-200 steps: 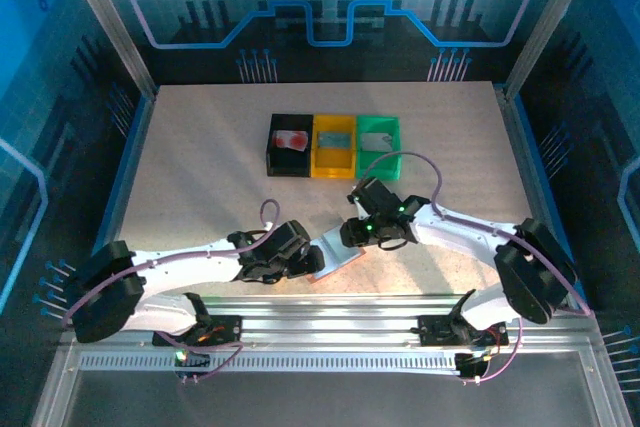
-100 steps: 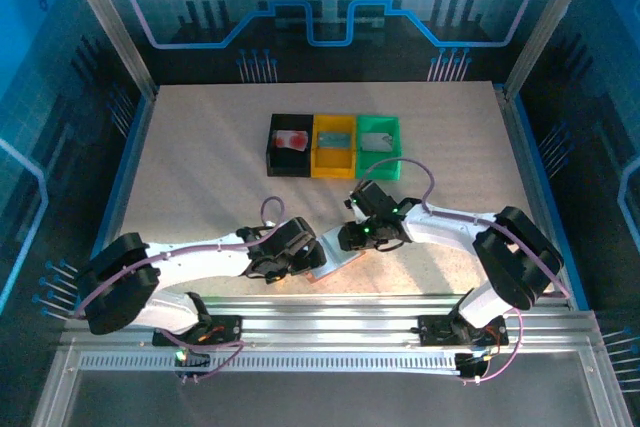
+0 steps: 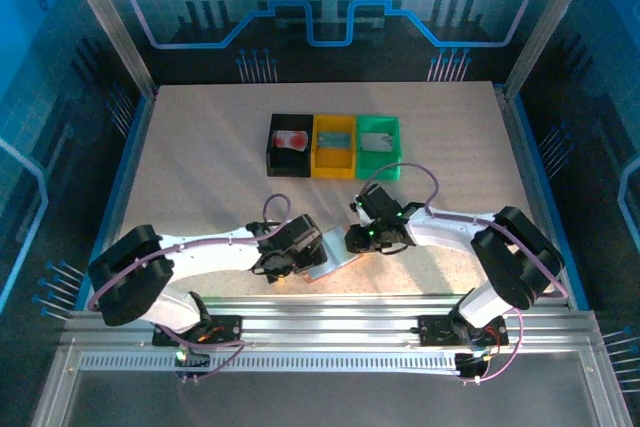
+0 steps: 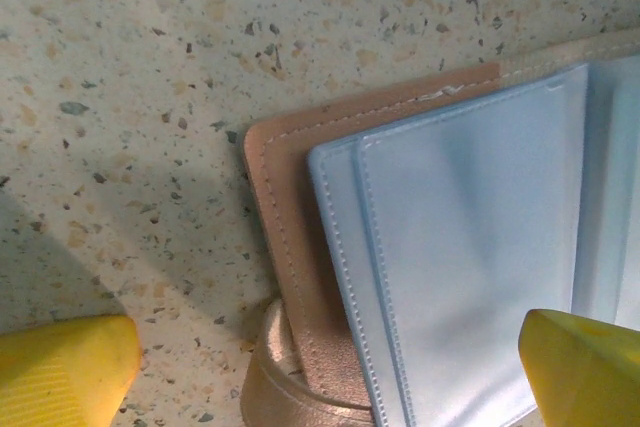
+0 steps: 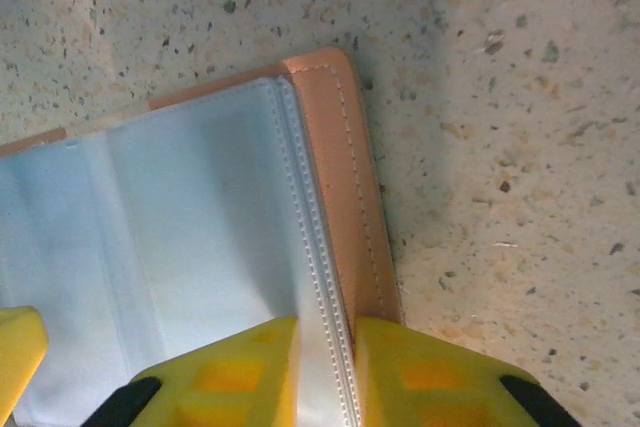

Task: Take the credit cards out of the card holder

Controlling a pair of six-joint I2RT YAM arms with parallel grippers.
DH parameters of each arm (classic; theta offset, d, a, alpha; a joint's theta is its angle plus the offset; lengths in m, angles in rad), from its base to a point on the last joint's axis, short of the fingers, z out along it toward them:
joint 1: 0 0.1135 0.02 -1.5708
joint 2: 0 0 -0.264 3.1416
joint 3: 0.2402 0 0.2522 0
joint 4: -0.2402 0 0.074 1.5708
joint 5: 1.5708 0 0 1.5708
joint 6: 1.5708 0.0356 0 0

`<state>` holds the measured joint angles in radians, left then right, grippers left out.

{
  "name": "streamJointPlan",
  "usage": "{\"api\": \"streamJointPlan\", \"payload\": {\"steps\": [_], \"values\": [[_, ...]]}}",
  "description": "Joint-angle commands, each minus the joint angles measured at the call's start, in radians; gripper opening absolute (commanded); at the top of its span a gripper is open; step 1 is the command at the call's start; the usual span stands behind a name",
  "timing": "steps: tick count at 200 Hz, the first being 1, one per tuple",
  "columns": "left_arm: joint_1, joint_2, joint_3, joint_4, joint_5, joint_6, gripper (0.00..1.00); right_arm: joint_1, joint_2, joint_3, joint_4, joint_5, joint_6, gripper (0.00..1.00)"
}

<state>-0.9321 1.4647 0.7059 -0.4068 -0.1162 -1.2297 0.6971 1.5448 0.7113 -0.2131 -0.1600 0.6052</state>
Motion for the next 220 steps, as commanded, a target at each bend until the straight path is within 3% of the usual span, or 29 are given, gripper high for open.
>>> {"api": "streamJointPlan", "payload": {"steps": [1,68,143,181,220], "values": [[-0.001,0.107,0.012,0.391,0.052,-0.023,0.99,0.0,-0.021,-0.02,0.015,-0.023,0.008,0.16],[0.01,0.186,0.077,0.454,0.063,-0.017,0.99,0.017,-0.061,-0.038,0.033,-0.038,0.031,0.08],[0.042,0.26,0.171,0.518,0.101,0.015,0.99,0.024,-0.08,-0.054,0.035,-0.047,0.051,0.08],[0.063,0.284,0.188,0.561,0.122,0.041,0.99,0.014,-0.088,-0.057,0.025,-0.01,0.045,0.19],[0.09,0.298,0.211,0.571,0.15,0.106,0.99,0.006,-0.085,-0.052,0.029,-0.008,0.035,0.22]]}}
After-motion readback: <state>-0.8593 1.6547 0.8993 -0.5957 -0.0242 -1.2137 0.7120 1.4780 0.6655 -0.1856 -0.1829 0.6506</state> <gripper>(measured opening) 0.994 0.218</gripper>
